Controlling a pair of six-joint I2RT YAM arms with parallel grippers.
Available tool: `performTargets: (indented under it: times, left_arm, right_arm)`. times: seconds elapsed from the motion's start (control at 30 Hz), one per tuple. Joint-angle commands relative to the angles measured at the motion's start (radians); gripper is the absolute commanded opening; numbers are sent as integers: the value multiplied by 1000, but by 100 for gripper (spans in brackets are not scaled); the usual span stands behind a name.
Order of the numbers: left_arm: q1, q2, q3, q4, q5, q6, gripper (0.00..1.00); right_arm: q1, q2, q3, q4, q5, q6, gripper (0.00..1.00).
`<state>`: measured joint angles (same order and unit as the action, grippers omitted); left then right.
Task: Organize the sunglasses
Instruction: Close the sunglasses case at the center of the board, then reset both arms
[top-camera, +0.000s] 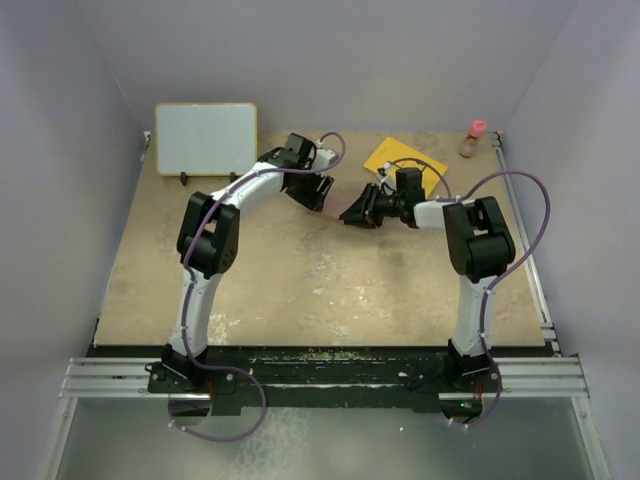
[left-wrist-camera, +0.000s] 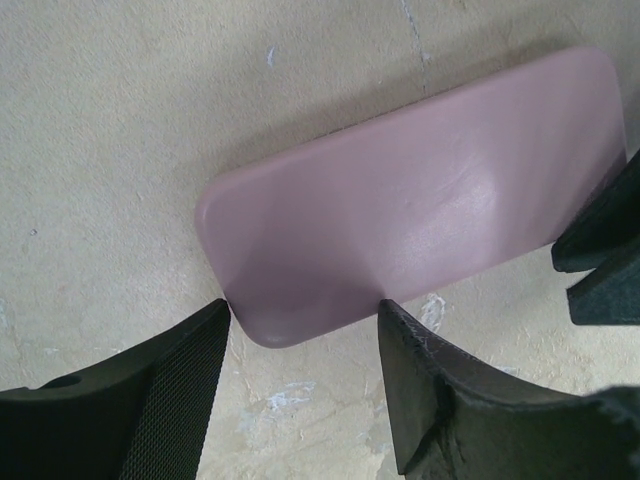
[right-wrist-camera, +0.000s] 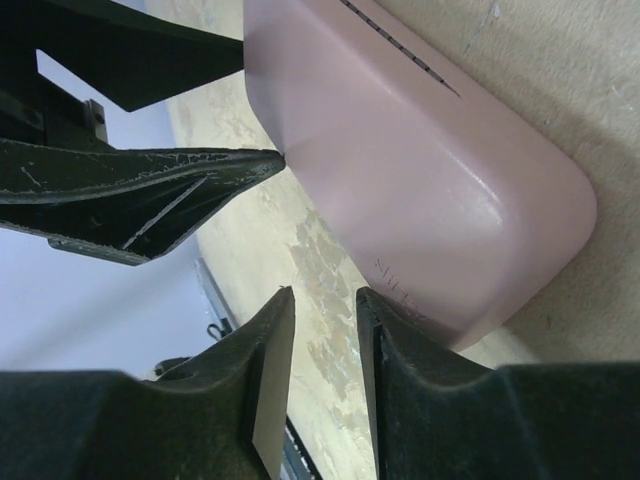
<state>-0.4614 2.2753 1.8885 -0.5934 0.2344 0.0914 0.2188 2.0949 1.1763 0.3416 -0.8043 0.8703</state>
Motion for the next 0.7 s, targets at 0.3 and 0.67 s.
performTargets:
  times: [0.3,0.67]
  left_arm:
    - [10,-302,258,-261,-116,50,96]
    - [32,-726,18,-125,-465,99,98]
  right_arm:
    - [7,-415,395,-764,347,-363,53]
    - [8,-735,430,-890,587,-357,57]
